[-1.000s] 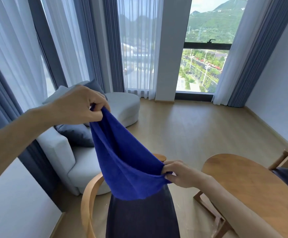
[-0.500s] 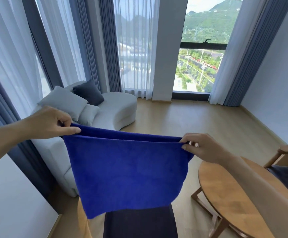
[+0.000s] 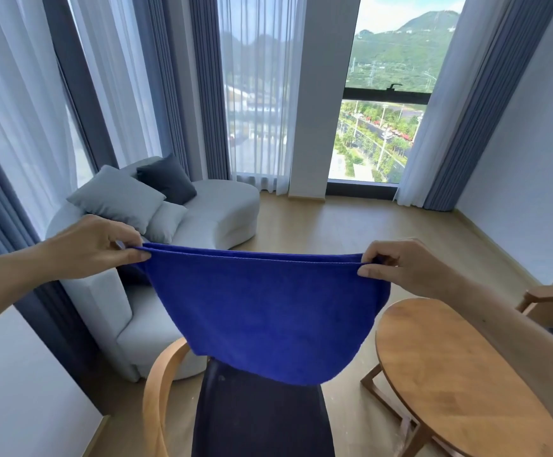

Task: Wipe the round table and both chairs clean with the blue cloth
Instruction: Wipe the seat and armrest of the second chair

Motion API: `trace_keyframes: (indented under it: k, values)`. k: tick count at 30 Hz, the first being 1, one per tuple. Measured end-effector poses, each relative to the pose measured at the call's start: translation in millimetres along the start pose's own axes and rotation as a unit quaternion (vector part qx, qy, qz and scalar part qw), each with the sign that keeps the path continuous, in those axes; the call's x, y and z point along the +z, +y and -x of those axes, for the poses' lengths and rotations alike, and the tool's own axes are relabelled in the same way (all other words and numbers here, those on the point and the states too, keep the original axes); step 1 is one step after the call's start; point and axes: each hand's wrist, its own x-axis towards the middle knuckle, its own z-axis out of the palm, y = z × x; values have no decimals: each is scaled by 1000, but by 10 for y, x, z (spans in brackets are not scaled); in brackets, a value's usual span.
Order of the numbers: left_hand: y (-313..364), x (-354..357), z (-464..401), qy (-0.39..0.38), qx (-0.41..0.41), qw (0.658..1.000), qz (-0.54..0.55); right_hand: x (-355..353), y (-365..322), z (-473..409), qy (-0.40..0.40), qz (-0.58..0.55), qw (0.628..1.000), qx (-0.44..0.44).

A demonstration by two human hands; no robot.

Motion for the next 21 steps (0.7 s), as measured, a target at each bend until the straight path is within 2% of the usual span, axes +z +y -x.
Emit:
trace_keyframes:
  k: [2,7,9,16,21]
  values:
    - [24,-31,25,2,-11,999,36,-43,2,8,-9,-6,1000,-1]
    - [5,-101,85,-3,-39,996,80,-154,-25,81,-112,-5,994,-17]
    - [-13,-130,104,-7,-52,995,87,-148,-52,108,-124,7,992,-31]
    - [-27,-185,168,-33,-61,995,72,-66,-107,164,-34,27,999,-29]
    - [-13,-125,172,-5,-57,988,144,-44,-95,195,15,-21,1000,14]
